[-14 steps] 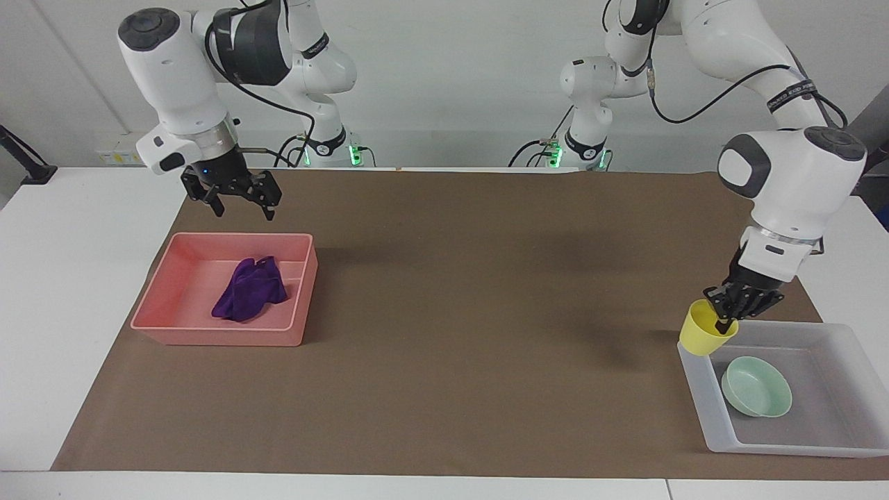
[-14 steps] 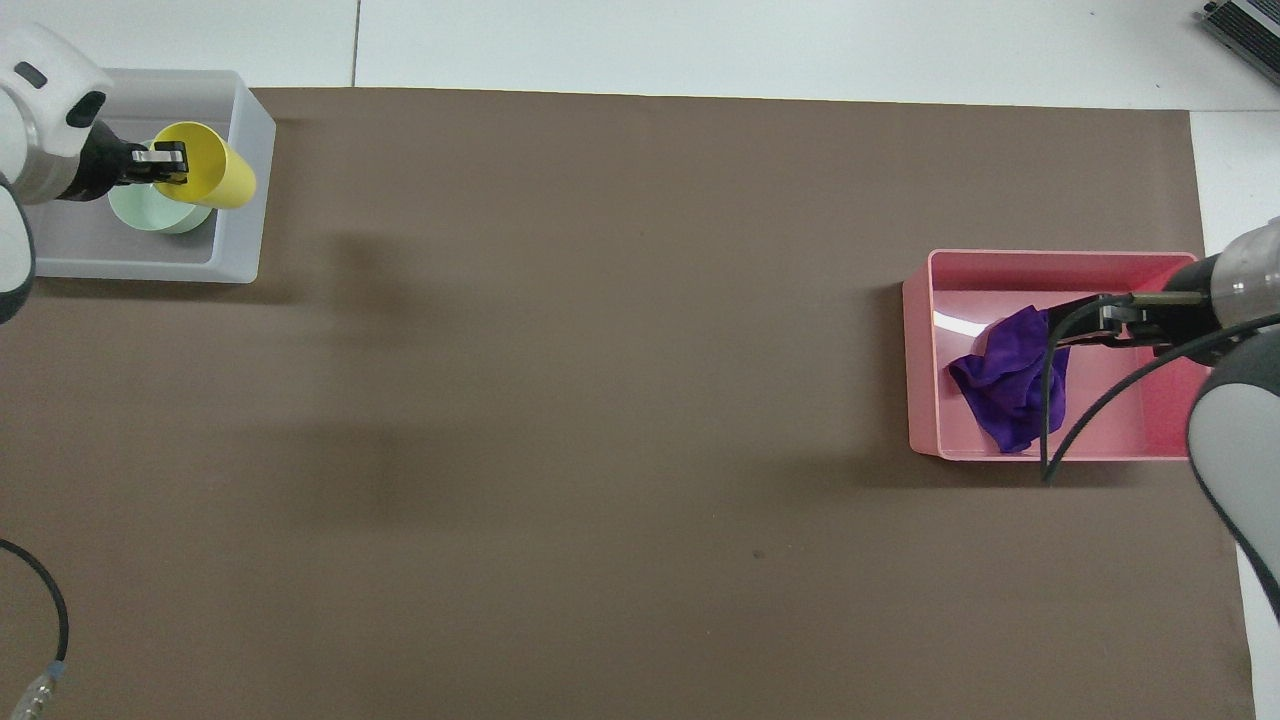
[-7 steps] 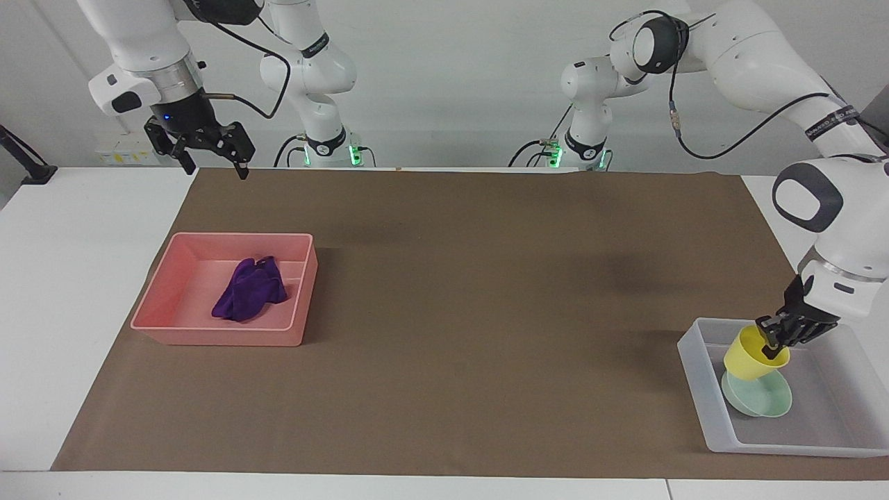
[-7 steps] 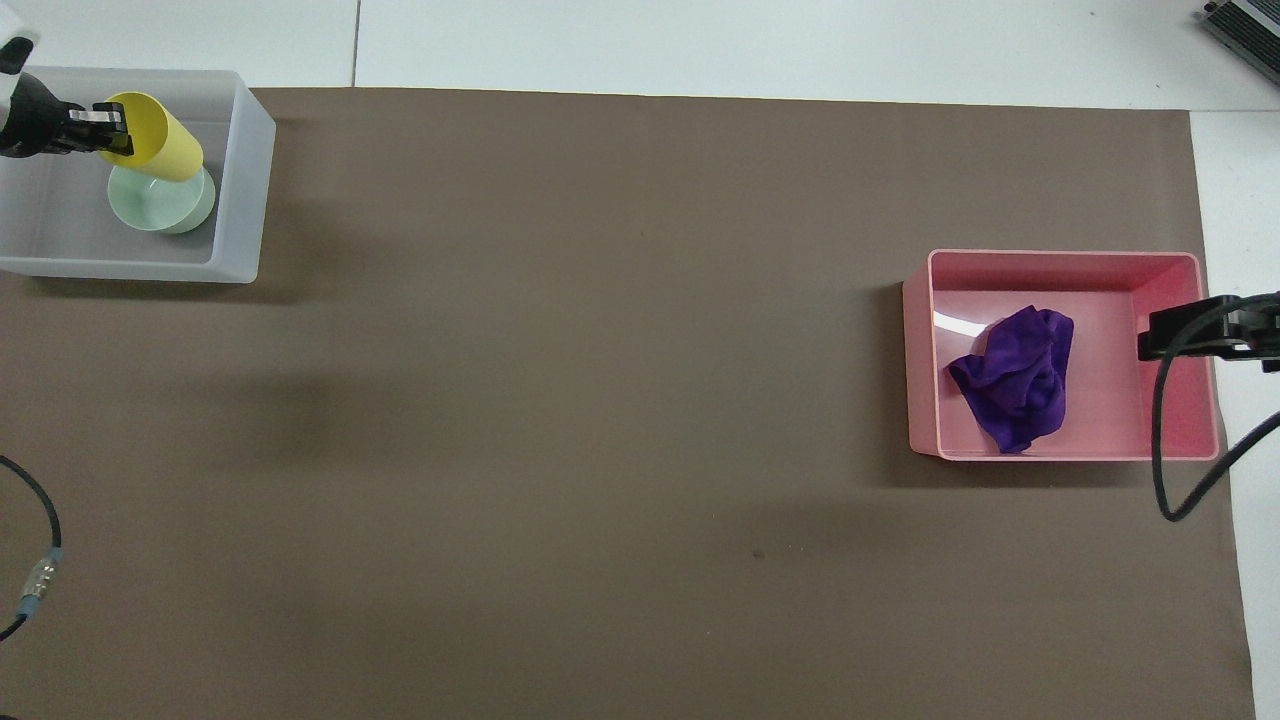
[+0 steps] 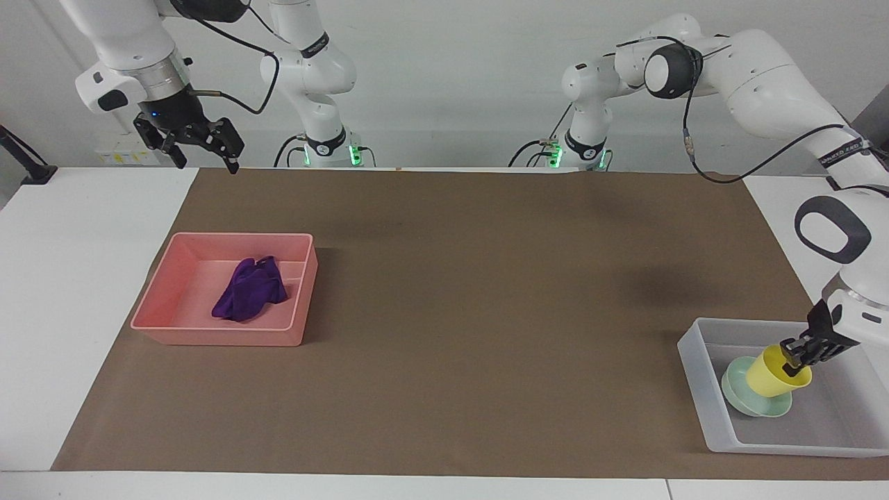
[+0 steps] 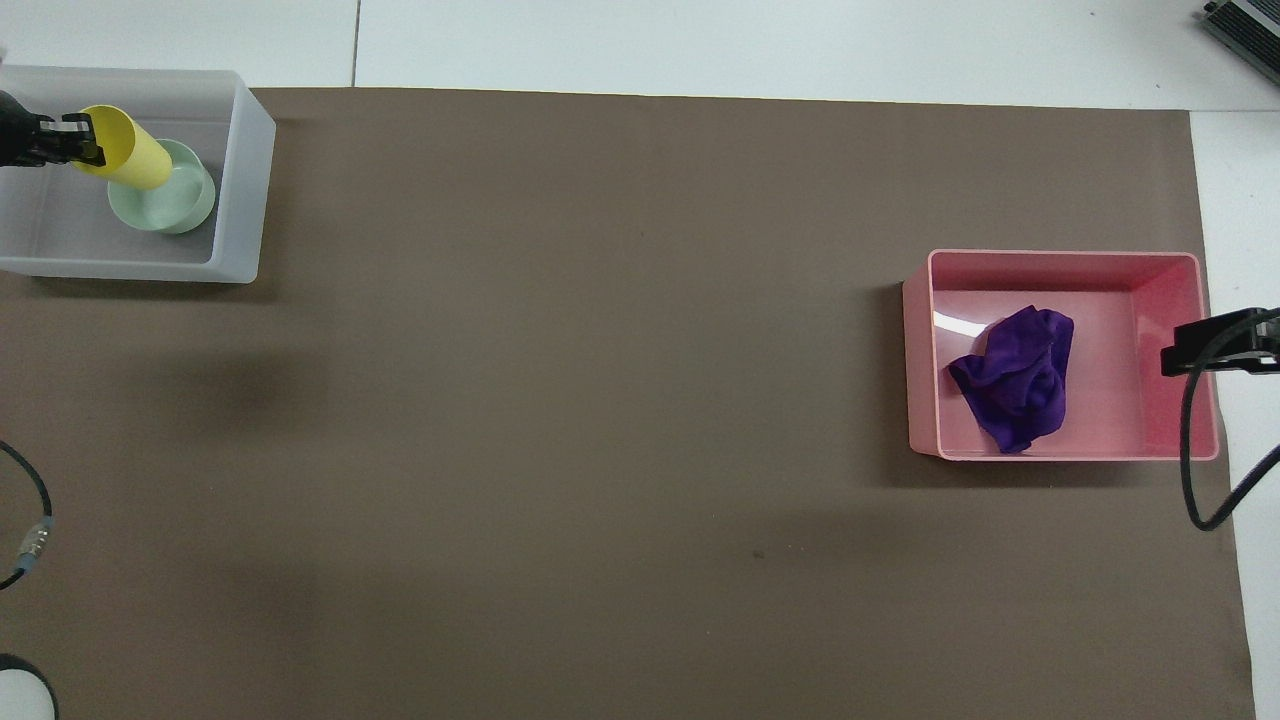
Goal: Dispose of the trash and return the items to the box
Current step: 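Lower the yellow cup into the green bowl and open the left gripper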
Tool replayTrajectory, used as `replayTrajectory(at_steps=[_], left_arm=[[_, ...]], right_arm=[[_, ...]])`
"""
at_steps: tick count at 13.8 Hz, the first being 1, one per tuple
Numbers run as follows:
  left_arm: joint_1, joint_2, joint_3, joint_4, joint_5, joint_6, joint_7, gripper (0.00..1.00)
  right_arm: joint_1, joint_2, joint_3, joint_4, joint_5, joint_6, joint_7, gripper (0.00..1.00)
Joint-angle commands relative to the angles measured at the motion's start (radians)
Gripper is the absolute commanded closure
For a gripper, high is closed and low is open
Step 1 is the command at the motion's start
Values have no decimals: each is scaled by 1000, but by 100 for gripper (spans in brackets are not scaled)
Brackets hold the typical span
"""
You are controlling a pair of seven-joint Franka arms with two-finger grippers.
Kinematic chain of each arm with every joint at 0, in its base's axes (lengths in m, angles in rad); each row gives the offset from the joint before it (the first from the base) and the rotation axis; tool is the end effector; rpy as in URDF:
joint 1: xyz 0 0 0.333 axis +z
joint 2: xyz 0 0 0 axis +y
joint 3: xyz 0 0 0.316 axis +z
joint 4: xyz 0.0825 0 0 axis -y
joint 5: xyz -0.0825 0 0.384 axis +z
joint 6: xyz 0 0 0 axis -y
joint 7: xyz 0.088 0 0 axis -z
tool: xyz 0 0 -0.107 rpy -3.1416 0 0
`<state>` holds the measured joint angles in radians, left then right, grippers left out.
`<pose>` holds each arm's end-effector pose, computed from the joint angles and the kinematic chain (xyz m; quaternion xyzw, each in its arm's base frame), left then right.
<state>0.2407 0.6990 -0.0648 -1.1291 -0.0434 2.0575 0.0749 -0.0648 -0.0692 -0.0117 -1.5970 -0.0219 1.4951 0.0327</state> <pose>0.7545 0.1473 0.4206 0.9902 0.0679 0.1192 0.0253 0.5233 -0.0428 0.6431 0.9983 -0.0552 -0.0166 0.0102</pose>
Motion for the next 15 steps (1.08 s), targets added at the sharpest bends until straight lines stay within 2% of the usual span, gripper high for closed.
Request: replayTrajectory(at_steps=[1,7,10,15], left_arm=[[22,23,-9,31,-12,-28,14,100],[26,-12,-9,-109,-29,84,13,100],[29,-56,-9,-234,-30,182,13,100],[31,-65,-9,-247,-29,188,9,99]], right_arm=[[2,-20,4,-31,-7,10,-39,0],[3,-20,6,-32,-24,20,-39,0],[-12,-20,6,-32,-7,16,-34,0],[-9,-20,4,-31,-6,11,-34,0]])
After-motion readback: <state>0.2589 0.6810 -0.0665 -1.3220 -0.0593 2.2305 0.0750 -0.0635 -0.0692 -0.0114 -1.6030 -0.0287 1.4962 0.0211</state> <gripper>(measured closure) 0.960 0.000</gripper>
